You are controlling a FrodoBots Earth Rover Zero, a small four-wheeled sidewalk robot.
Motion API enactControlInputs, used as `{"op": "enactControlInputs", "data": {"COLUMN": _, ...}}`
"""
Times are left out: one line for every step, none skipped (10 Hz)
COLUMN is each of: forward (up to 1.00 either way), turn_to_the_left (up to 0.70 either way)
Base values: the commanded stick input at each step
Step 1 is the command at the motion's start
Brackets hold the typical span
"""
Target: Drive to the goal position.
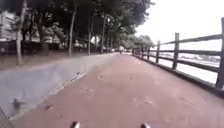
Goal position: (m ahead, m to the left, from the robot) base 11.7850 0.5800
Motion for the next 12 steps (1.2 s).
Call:
{"op": "enactControlInputs", "data": {"forward": 0.70, "turn_to_the_left": 0.00}}
{"op": "enactControlInputs", "data": {"forward": 0.70, "turn_to_the_left": 0.00}}
{"op": "enactControlInputs", "data": {"forward": 0.70, "turn_to_the_left": 0.00}}
{"op": "enactControlInputs", "data": {"forward": 0.70, "turn_to_the_left": 0.00}}
{"op": "enactControlInputs", "data": {"forward": 0.70, "turn_to_the_left": -0.01}}
{"op": "enactControlInputs", "data": {"forward": 0.70, "turn_to_the_left": -0.20}}
{"op": "enactControlInputs", "data": {"forward": 0.70, "turn_to_the_left": -0.35}}
{"op": "enactControlInputs", "data": {"forward": 0.70, "turn_to_the_left": -0.35}}
{"op": "enactControlInputs", "data": {"forward": 0.70, "turn_to_the_left": -0.35}}
{"op": "enactControlInputs", "data": {"forward": 0.70, "turn_to_the_left": -0.34}}
{"op": "enactControlInputs", "data": {"forward": 0.70, "turn_to_the_left": -0.31}}
{"op": "enactControlInputs", "data": {"forward": 0.70, "turn_to_the_left": -0.23}}
